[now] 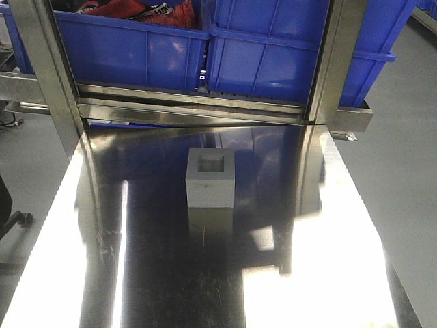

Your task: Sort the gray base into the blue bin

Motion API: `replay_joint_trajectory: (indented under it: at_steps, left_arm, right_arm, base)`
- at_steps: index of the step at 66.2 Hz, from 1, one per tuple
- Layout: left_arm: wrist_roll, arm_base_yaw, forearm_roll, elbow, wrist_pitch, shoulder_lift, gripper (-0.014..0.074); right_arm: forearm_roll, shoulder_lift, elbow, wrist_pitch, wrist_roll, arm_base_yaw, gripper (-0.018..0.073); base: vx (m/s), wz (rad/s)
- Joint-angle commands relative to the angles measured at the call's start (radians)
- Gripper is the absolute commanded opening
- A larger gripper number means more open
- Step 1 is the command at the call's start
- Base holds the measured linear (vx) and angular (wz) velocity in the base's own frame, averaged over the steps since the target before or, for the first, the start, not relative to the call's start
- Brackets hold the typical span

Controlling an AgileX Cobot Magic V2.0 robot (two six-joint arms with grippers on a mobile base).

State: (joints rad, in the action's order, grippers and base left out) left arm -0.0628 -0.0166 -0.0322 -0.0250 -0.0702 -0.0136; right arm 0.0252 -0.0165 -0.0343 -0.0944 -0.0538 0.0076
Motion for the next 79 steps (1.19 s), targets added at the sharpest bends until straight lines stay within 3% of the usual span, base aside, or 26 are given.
replay_joint_trajectory:
  at_steps: [1,79]
  left_arm:
    - [0.003,0.003,-0.01,-0.014,0.077,-0.011,-0.0007]
    - [0.003,0.003,-0.01,-0.007,0.084,-0.011,-0.0007]
  right_arm:
    - [0.006,-0.009,0.004,0.078,0.007,-0.004,-0.0004]
    - [0.006,-0.009,0.004,0.078,0.007,-0.004,-0.0004]
  base:
    - [0.0,0.0]
    - [0.0,0.0]
